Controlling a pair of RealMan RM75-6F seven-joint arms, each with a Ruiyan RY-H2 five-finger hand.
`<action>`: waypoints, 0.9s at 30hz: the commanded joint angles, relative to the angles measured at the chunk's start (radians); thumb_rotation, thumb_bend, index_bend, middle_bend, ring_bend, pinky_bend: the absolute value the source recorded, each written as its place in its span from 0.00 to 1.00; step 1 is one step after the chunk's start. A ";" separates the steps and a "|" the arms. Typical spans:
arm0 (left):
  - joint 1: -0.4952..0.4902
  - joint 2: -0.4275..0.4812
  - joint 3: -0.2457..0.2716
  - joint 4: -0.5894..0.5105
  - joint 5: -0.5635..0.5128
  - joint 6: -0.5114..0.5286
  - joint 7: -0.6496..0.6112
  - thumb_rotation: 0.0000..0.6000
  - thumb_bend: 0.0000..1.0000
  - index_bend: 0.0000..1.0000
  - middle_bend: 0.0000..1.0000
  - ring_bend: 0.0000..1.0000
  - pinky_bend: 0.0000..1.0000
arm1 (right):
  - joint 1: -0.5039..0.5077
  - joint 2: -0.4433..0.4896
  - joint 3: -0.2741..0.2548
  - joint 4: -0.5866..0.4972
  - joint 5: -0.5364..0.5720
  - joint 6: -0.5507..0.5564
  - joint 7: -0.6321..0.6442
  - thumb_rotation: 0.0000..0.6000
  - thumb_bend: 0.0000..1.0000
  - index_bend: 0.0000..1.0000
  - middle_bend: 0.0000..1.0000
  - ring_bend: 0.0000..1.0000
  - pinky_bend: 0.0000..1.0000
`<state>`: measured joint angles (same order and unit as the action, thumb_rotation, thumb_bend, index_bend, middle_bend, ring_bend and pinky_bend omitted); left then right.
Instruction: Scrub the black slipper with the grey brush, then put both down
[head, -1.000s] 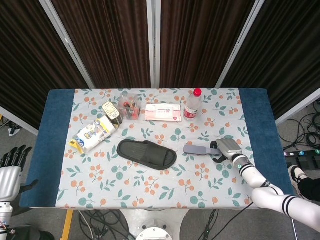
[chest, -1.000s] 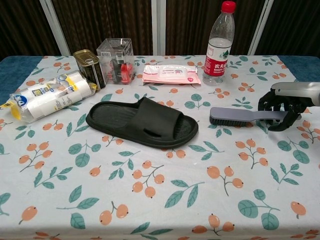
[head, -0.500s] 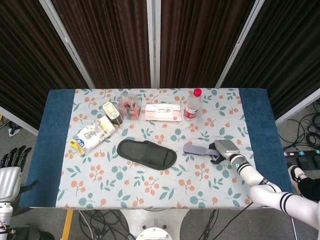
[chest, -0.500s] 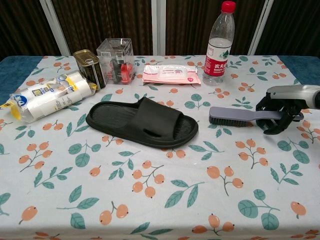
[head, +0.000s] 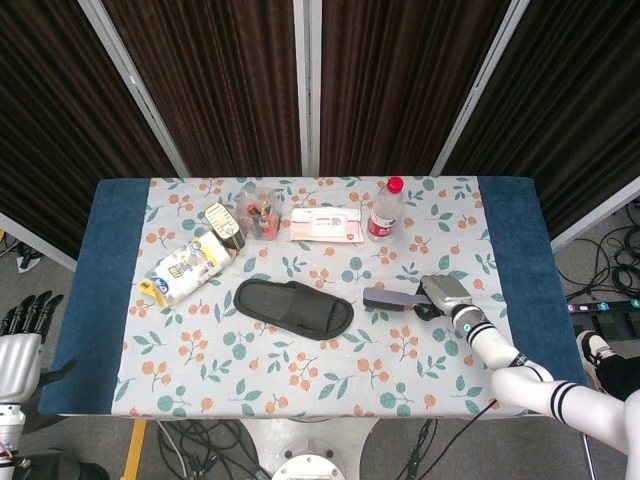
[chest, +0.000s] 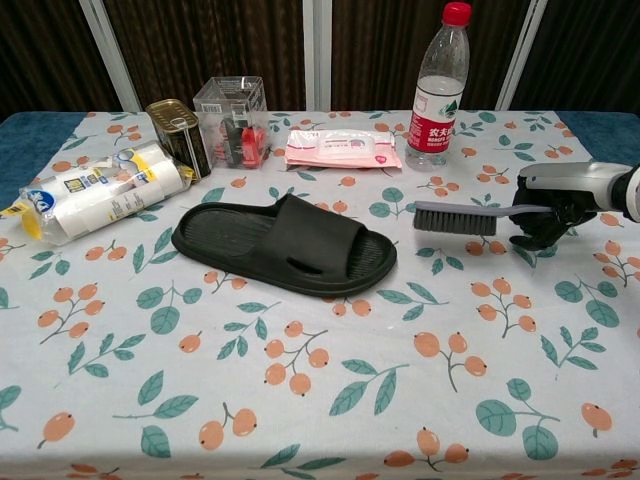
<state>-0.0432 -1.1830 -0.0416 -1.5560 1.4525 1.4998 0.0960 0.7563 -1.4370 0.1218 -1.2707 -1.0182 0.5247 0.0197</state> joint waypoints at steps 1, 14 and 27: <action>-0.021 0.011 -0.006 0.001 0.038 0.002 -0.020 1.00 0.18 0.16 0.18 0.09 0.14 | -0.029 0.037 0.015 -0.042 -0.089 0.044 0.067 1.00 0.38 1.00 0.92 0.96 1.00; -0.286 0.043 -0.055 -0.047 0.241 -0.186 -0.286 1.00 0.21 0.16 0.18 0.09 0.14 | -0.057 0.272 0.070 -0.288 -0.349 0.226 0.181 1.00 0.38 1.00 0.94 0.98 1.00; -0.653 -0.167 -0.108 0.105 0.107 -0.693 -0.254 1.00 0.18 0.16 0.17 0.09 0.14 | 0.010 0.272 0.082 -0.330 -0.241 0.187 0.034 1.00 0.39 1.00 0.94 0.98 1.00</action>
<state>-0.6215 -1.2832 -0.1334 -1.5070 1.6140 0.8966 -0.1957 0.7586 -1.1575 0.2048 -1.5999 -1.2664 0.7179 0.0640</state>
